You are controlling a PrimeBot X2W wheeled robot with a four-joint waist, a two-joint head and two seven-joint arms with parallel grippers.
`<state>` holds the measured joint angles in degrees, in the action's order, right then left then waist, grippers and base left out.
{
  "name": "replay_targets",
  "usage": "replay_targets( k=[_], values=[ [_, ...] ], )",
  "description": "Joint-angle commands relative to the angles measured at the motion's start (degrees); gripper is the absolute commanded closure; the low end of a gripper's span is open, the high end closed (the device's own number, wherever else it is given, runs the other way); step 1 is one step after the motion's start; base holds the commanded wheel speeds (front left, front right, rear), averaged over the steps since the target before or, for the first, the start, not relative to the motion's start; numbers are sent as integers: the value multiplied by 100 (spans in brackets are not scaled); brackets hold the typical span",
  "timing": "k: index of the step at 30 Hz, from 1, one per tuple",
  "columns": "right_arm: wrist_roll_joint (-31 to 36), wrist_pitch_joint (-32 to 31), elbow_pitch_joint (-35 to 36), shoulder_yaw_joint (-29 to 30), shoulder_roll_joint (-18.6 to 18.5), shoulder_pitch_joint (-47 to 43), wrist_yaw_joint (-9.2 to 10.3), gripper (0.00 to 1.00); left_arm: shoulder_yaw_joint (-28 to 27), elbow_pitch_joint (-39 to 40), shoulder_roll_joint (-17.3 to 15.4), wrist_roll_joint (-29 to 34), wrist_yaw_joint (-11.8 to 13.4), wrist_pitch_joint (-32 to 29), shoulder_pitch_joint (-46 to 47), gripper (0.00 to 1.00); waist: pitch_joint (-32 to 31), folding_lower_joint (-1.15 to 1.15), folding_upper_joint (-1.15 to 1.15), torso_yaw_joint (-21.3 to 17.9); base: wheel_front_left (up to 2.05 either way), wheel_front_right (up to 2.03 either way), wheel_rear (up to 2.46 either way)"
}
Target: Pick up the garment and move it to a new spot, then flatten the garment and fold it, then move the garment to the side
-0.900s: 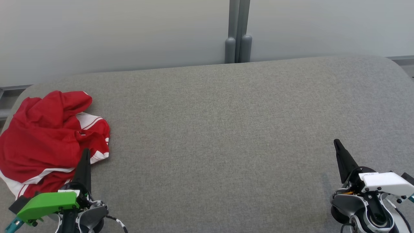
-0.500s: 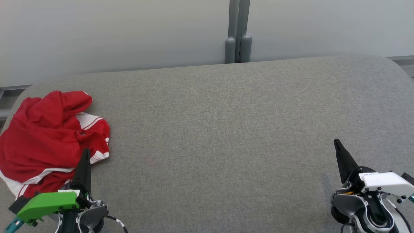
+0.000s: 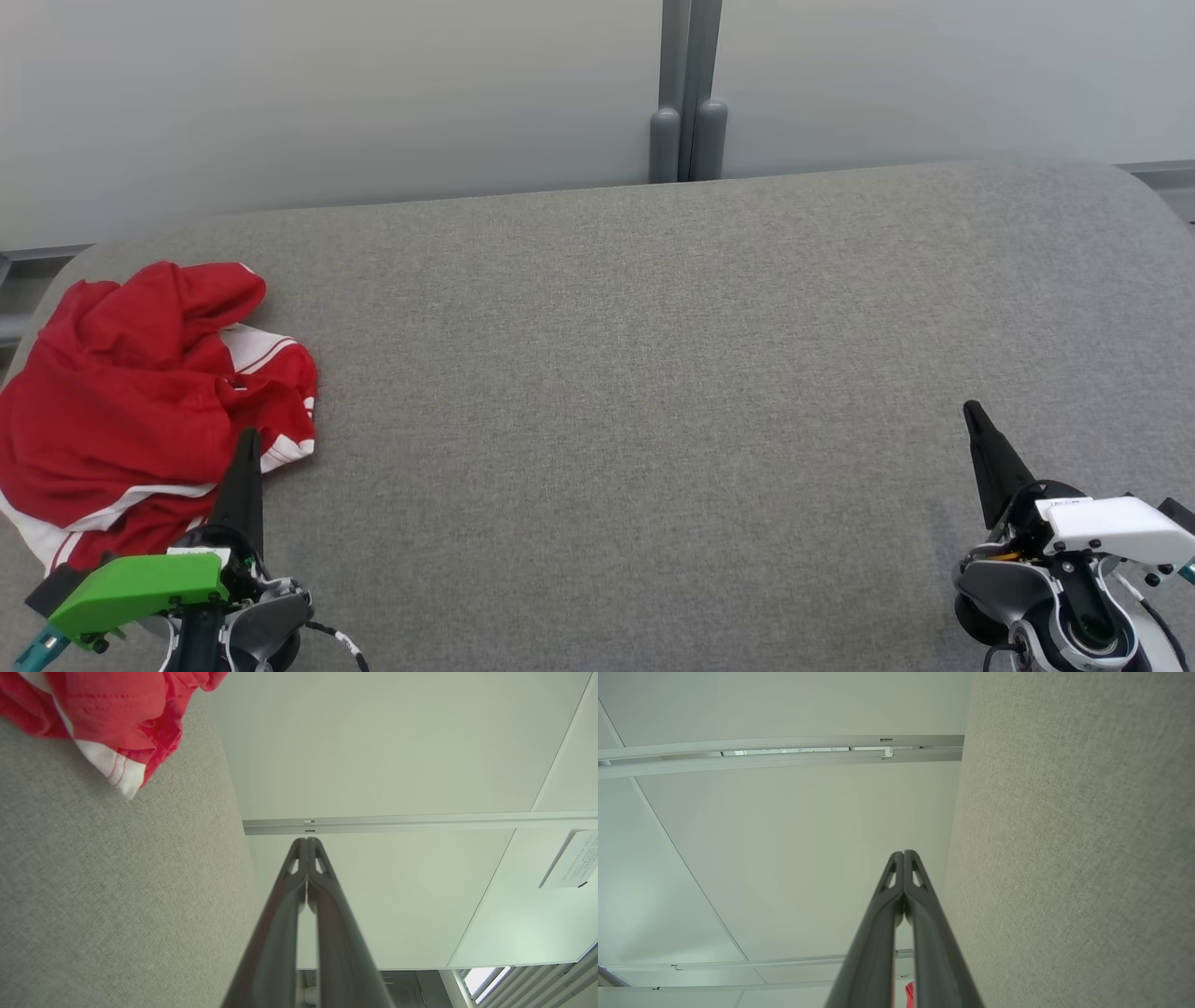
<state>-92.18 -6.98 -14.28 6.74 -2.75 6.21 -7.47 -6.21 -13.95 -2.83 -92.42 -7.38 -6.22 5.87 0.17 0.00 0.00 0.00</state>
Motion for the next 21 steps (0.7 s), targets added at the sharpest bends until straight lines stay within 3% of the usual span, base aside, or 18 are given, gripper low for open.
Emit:
replay_targets(
  k=[1, 21],
  values=[
    [-36, -4, -7, -2, -28, 63, -5, 100, -18, 7, -3, -6, -28, -3, 67, 100, 0, 0, 0, 0, 0, 0, 0],
    [-36, -4, -7, -2, -28, 63, -5, 100, -18, 7, -3, -6, -28, -3, 67, 100, 0, 0, 0, 0, 0, 0, 0]
  ],
)
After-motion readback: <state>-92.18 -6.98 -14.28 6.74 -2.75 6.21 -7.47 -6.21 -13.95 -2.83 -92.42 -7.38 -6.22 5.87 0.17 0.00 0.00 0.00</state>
